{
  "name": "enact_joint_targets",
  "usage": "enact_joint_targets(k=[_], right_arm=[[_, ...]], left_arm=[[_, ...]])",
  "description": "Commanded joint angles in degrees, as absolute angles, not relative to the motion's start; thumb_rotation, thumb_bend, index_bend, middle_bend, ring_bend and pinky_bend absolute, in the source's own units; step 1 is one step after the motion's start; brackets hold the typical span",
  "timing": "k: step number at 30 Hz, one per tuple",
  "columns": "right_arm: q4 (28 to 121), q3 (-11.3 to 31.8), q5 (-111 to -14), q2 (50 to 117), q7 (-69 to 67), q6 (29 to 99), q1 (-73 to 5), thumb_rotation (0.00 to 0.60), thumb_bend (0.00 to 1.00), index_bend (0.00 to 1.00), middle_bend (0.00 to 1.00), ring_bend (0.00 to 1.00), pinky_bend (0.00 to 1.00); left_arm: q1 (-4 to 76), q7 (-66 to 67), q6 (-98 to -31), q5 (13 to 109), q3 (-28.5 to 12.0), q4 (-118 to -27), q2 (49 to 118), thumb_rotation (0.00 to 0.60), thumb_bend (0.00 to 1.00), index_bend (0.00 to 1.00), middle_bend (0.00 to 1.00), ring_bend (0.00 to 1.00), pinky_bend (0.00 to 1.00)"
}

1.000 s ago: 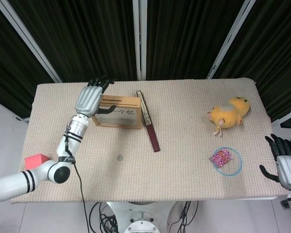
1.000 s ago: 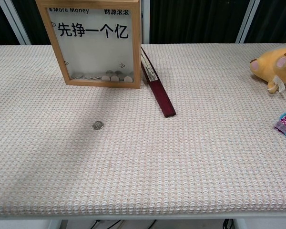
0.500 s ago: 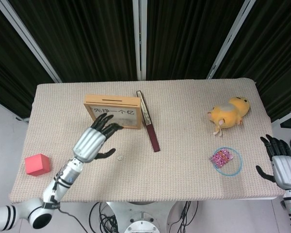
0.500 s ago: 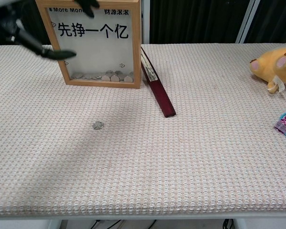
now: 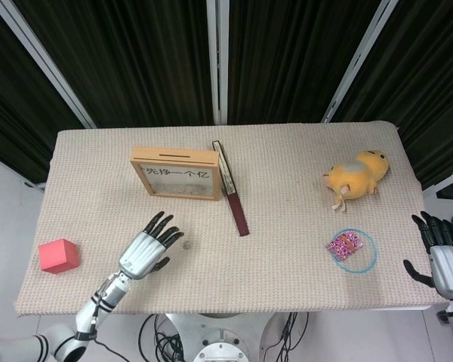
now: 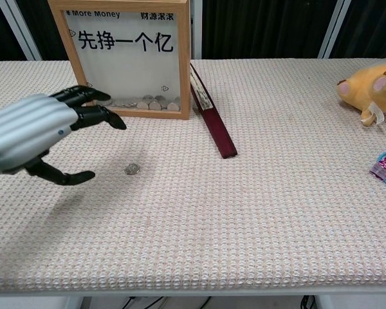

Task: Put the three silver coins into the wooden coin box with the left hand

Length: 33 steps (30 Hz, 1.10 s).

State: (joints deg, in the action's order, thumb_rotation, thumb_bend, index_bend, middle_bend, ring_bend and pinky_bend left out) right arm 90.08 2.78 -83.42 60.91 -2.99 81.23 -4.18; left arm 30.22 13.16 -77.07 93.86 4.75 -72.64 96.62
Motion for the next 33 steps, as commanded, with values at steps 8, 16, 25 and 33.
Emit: enact_joint_targets(k=[8,16,25,33], right_arm=[[89.5,2.8,-83.0,61.0,-3.6,80.9,-4.0,0.6,0.23,0.0,0.0,0.0,0.0],[89.1,3.0,-82.8,60.8,-4.1,80.8,-4.0,0.6,0.23,0.0,0.0,0.0,0.0],[89.0,2.9,-82.9,61.0,-4.2,80.2,-4.3,0.6,0.23,0.0,0.0,0.0,0.0],[88.6,3.0,-82.5,61.1,-4.4,79.8,-4.4,0.6,0.23,0.0,0.0,0.0,0.0]], left_arm=[[29.3,11.3,-72.8,90.9,2.3,-66.4,103.0,0.6,0.24,0.27,0.23,0.05,0.02],[29.1,11.2,-71.7,90.3,1.5,-64.9,104.1,0.6,0.24,0.31,0.23,0.05,0.02],[29.9,9.4,-69.8,89.5,0.2,-65.1,104.8,0.6,0.24,0.33,0.23,0.05,0.02],[30.5,7.9,-65.2,86.1,-1.0,-68.7,103.7,0.6,0.24,0.36,0.23,0.05,0.02]])
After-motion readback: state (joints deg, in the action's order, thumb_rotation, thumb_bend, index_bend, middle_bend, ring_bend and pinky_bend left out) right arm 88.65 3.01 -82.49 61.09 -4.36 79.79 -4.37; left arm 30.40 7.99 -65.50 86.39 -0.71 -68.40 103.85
